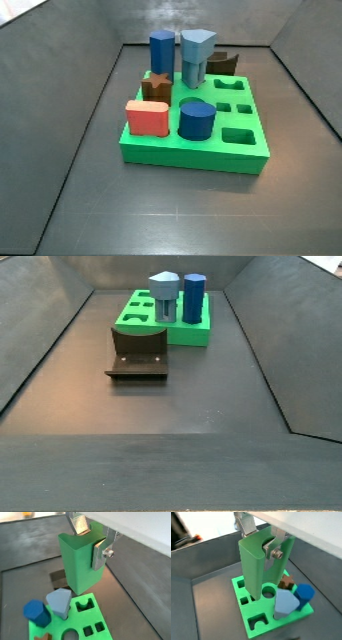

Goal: Pick up the arch object. Move up. Move to above the board. Insert the arch object.
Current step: Insert the arch object.

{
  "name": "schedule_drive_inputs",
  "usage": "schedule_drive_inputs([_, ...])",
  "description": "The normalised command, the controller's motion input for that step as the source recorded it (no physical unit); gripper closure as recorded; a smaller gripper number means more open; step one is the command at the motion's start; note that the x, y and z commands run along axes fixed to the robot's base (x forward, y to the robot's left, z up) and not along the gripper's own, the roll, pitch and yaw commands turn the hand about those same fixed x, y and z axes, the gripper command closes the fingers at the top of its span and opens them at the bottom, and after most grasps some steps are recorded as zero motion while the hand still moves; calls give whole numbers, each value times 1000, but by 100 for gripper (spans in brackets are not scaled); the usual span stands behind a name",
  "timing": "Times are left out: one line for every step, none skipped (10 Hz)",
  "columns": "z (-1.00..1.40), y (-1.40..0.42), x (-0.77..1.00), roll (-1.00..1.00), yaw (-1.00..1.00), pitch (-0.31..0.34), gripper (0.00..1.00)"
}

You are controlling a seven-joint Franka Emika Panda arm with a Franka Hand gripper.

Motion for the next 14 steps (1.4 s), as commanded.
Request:
schedule_drive_inputs([-311,120,557,181,-683,0,100])
schedule_drive_inputs([-526,206,917,241,-346,0,100])
schedule_drive_inputs([-577,231,934,244,-243,27,100])
schedule_drive_inputs([-574,217,851,251,-277,53,100])
schedule_drive_inputs([-469,163,774,210,-363,33,100])
schedule_drive_inputs([-163,77,671,50,-551,-6,100])
schedule_drive_inputs([-137,109,431,27,-760,-17,100])
schedule_drive_inputs([-134,91,186,0,-937,-3,100])
schedule_drive_inputs([-386,54,23,0,-926,46,100])
schedule_drive_inputs([-600,0,169,0,-651,186,100])
schedule_drive_inputs([-817,0,303,0,-234,186,100])
schedule_drive_inputs([-760,-49,237,0,0,237,100])
schedule_drive_inputs([-709,-86,209,0,69,260,100])
schedule_drive_inputs([-597,-126,71,30,194,293,100])
